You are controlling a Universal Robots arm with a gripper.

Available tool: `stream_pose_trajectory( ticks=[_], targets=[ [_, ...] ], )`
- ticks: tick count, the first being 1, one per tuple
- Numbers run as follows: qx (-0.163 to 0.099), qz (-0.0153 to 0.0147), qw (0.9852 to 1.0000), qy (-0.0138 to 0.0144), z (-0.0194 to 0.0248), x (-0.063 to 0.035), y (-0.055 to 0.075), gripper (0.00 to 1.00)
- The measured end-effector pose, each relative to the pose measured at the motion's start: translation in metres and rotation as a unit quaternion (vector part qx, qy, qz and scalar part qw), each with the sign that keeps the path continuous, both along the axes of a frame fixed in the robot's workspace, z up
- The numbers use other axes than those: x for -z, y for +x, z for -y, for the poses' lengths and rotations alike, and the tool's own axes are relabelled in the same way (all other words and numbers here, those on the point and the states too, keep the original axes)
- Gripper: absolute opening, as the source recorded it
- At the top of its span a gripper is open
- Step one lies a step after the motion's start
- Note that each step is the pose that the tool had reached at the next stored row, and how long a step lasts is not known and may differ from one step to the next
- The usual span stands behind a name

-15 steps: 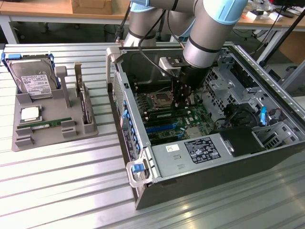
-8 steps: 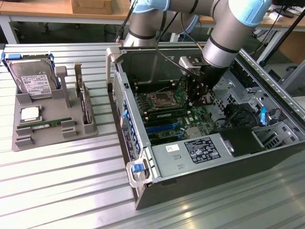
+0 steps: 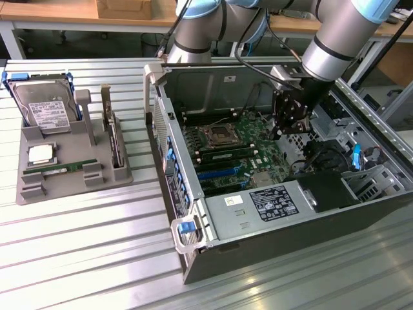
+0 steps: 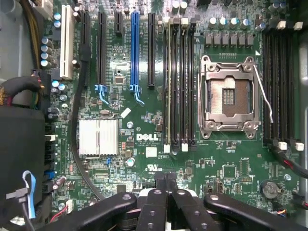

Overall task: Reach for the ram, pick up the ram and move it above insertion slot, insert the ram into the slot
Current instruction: 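Insert the ram into the slot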

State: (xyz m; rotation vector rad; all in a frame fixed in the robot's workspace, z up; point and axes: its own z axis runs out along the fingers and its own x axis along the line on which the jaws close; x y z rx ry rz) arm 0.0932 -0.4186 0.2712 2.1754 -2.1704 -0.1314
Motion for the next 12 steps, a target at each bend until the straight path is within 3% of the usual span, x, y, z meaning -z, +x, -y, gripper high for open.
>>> stream_pose_trajectory(
  ticks=[9,12],
  targets=[
    [0.000,0.0000,1.0000,-0.0001,0.0000,-0.0001,0.0000,0.10],
    [0.032,0.0000,0.9995,-0.0005,0.0000,0.0002,0.0000,0.10]
  ],
)
